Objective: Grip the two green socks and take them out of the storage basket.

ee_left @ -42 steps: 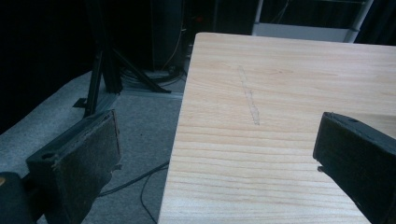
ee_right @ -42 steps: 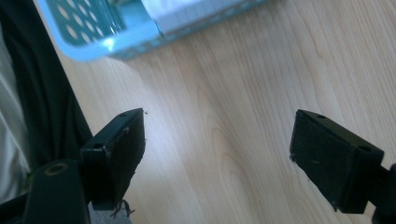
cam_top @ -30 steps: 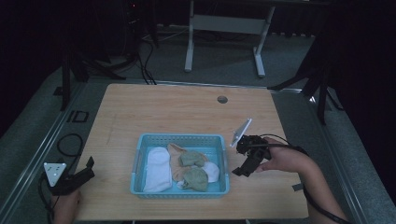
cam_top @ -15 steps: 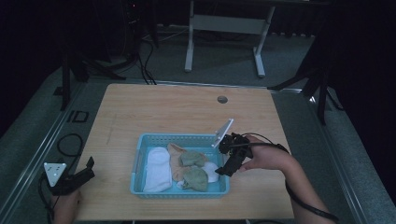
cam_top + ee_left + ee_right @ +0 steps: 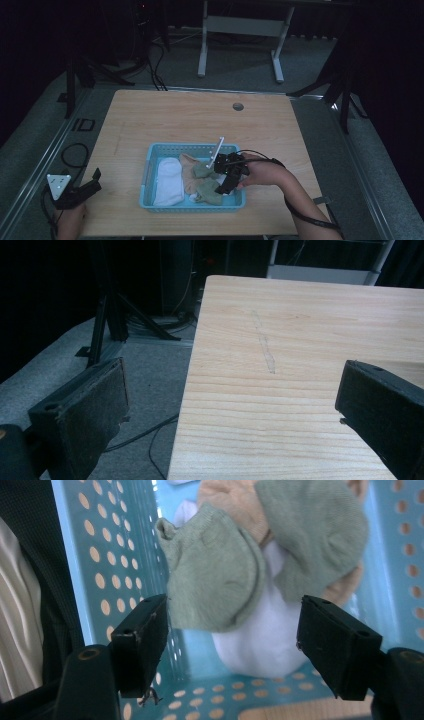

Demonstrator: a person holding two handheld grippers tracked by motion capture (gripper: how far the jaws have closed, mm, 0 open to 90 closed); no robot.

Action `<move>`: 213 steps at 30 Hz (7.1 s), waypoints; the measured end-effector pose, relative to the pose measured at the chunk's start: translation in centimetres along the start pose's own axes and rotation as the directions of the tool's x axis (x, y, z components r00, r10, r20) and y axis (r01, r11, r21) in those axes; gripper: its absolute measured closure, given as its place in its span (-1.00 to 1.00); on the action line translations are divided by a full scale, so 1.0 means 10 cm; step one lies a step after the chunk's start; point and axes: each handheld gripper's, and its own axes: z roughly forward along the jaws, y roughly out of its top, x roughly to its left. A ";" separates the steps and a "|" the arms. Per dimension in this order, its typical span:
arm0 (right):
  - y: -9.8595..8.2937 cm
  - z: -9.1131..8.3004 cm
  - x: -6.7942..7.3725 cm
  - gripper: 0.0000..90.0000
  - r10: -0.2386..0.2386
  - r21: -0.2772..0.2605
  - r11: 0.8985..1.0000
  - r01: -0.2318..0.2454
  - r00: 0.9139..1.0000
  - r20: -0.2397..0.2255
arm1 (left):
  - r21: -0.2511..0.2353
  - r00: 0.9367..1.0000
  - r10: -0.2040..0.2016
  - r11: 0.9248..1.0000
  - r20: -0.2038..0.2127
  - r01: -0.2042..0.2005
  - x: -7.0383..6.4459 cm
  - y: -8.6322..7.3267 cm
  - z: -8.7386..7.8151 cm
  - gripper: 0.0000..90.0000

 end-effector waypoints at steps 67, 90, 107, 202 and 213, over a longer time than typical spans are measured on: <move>0.15 -0.67 0.12 0.79 -0.135 0.010 0.991 0.134 0.984 0.114 | 0.004 1.000 0.002 1.000 -0.006 -0.002 -0.01 0.00 0.01 -0.99; -0.88 -1.11 -0.16 0.79 0.104 0.022 0.994 -0.110 0.977 0.184 | 0.009 1.000 0.004 1.000 -0.013 -0.004 -0.01 0.00 0.01 -0.99; -1.54 -0.54 -0.35 0.77 0.198 0.122 0.970 -0.210 0.975 0.106 | 0.014 1.000 0.007 1.000 -0.017 -0.007 -0.01 0.00 0.01 -0.99; 0.35 0.19 -0.36 0.27 -0.151 0.160 0.976 0.149 0.989 0.000 | 0.002 1.000 0.007 1.000 -0.003 -0.007 -0.01 0.00 0.00 -0.99; 0.41 0.41 -0.41 0.29 -0.154 0.187 0.970 0.155 0.988 -0.021 | 0.001 1.000 0.007 1.000 0.000 -0.007 -0.01 0.00 0.00 -0.99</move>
